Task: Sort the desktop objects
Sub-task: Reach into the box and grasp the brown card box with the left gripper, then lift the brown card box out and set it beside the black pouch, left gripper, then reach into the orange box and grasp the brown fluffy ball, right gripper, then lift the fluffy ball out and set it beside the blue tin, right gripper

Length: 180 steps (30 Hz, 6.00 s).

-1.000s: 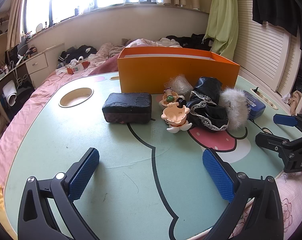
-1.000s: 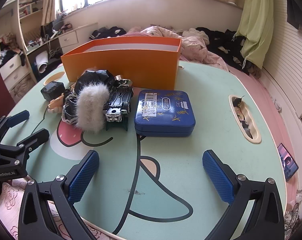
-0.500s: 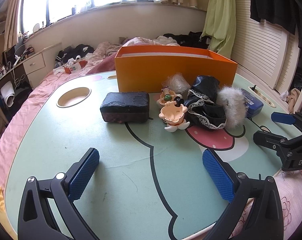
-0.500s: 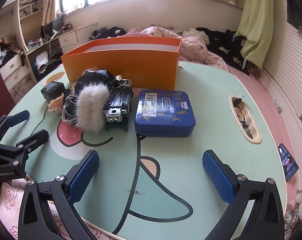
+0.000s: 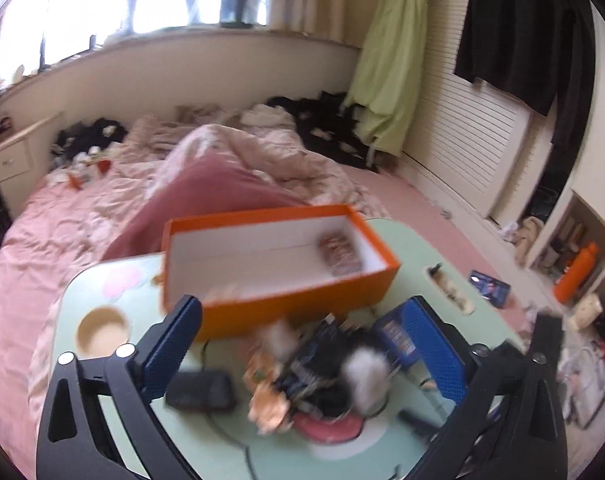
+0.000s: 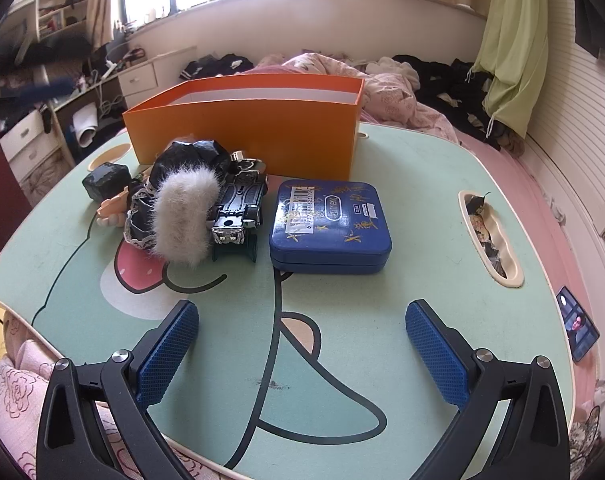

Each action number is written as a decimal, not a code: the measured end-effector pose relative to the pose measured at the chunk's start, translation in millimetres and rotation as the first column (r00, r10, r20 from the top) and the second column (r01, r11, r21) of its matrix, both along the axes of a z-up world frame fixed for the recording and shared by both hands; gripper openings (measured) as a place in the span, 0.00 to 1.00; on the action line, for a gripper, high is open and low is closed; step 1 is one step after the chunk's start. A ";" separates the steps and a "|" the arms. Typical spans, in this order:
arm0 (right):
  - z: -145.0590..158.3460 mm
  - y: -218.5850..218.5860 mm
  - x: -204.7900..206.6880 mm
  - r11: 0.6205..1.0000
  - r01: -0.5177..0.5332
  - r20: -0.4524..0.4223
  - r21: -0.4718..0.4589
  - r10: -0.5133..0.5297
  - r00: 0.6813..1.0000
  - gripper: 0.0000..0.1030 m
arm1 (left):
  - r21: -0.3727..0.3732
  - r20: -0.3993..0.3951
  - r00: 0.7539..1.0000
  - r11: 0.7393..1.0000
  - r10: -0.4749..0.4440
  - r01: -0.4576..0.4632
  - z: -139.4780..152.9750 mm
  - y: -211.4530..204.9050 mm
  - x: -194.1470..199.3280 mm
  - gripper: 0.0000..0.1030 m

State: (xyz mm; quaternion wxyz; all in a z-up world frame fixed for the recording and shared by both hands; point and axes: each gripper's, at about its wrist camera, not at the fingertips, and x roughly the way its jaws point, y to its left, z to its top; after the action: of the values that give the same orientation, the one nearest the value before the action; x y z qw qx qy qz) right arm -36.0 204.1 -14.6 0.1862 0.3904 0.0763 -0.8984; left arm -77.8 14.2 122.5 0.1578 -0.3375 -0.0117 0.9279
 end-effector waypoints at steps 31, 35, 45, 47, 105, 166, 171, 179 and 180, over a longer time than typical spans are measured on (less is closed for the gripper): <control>1.1 -13.9 -5.6 1.000 0.002 -0.003 -0.010 -0.002 1.000 1.00 | -0.206 0.552 0.825 0.978 0.122 -0.007 -93.8 58.7 -178.8 0.60; 1.0 -13.9 -5.5 1.000 0.002 -0.004 -0.011 -0.002 1.000 1.00 | -0.128 0.536 0.840 0.992 0.079 -0.012 -80.2 50.7 -175.4 0.60; 1.0 -13.7 -5.0 1.000 0.003 -0.004 -0.011 -0.003 1.000 1.00 | -0.164 0.549 0.836 0.982 0.015 0.091 -88.2 111.9 -181.7 0.60; 1.0 -13.7 -4.8 1.000 0.003 -0.004 -0.012 -0.003 1.000 1.00 | -0.219 0.551 0.834 0.969 0.028 0.113 -95.9 123.1 -182.9 0.60; 1.8 -12.7 -2.6 1.000 0.006 -0.007 -0.014 -0.007 1.000 1.00 | -0.140 -0.011 0.984 0.974 0.176 -0.175 -131.3 -14.5 93.1 1.00; 90.7 -122.9 -175.3 0.968 -0.085 0.342 -0.235 0.164 0.925 0.75 | -0.118 -0.043 0.980 0.973 0.195 -0.199 -134.5 -22.9 97.5 1.00; 62.4 -142.7 -207.3 0.970 -0.094 0.546 -0.223 0.204 0.812 0.62 | -0.117 -0.044 0.980 0.973 0.196 -0.200 -134.9 -22.2 97.4 1.00; 27.8 -167.9 -211.8 0.982 -0.118 0.635 -0.147 0.185 0.750 0.60 | -0.116 -0.046 0.979 0.972 0.200 -0.204 -135.3 -21.5 96.8 1.00; 23.9 -166.7 -211.6 0.980 -0.114 0.630 -0.160 0.191 0.752 0.60 | -0.116 -0.044 0.979 0.972 0.200 -0.204 -135.4 -21.5 96.7 1.00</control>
State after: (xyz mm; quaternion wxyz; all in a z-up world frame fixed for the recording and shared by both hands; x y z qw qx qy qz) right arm -247.6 37.4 9.3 0.2954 0.6556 -0.0107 -0.6949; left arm 18.9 -7.3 -12.9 0.0420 -0.3283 0.0123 0.9436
